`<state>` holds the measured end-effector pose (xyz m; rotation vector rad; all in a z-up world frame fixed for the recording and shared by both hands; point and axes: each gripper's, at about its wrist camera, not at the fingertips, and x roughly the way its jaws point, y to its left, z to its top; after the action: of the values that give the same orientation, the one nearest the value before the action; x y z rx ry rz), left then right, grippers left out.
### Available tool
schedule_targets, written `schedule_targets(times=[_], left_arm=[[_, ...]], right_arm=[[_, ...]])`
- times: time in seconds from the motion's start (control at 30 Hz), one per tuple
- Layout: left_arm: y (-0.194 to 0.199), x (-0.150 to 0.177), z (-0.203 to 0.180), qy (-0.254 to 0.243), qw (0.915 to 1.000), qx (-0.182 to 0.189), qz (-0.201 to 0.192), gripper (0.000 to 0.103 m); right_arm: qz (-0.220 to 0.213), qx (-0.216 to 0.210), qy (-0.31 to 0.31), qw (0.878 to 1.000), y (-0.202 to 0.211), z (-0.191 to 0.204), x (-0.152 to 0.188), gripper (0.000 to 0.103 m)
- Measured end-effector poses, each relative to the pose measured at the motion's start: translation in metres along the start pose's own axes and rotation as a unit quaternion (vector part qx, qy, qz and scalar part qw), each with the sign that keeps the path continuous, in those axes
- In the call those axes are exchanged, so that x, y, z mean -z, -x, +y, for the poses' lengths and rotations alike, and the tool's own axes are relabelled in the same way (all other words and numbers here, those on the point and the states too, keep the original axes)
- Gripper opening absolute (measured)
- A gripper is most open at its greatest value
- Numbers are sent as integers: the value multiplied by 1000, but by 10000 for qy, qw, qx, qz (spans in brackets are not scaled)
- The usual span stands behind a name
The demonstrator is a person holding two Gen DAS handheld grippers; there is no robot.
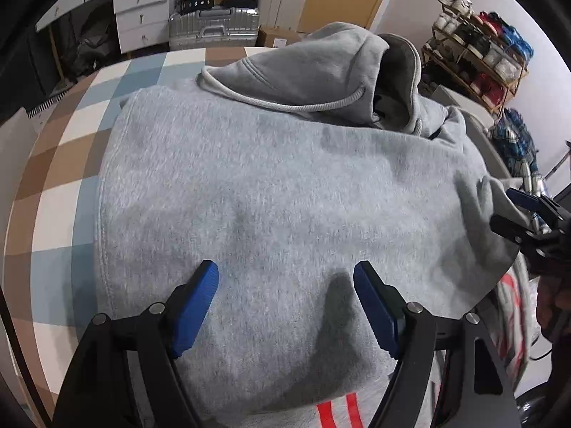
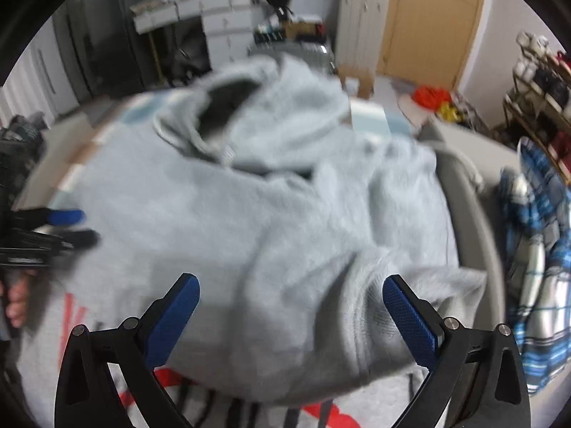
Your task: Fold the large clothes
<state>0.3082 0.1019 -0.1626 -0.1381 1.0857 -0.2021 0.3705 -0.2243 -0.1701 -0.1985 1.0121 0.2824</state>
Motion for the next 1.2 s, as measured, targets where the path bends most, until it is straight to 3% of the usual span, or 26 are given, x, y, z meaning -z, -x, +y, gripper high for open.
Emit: schedule_targets(times=[0.2,0.33,0.53,0.67,0.97,1.03,1.2], left_arm=[[-5,8,-13,-471,9979,-427,-112,74],[-5,12,-12,-531,9975,-422,-214,76],[-1,20,-8,-567,9978,-186,-274,94],[-4,23,-18,-879,9946,-473,-276,95],[9,12,-8,-656,9975,-247,69,95],[24,7,-3,-574,9981,-227,-57,95],[53,-23,1,-561,9970,-377,-385,95]], right_arm=[[607,101,-164,9980,-39,-7,18,103],[490,27,-179,9986,-41,-8,25,103],[393,36,-204,9990,-40,-10,32,103],[347,70,-227,9991,-43,-11,38,103],[422,65,-216,9989,-38,-9,30,103],[301,45,-365,9989,-28,-8,29,103],[-493,-652,-657,9945,10,-1,23,103]])
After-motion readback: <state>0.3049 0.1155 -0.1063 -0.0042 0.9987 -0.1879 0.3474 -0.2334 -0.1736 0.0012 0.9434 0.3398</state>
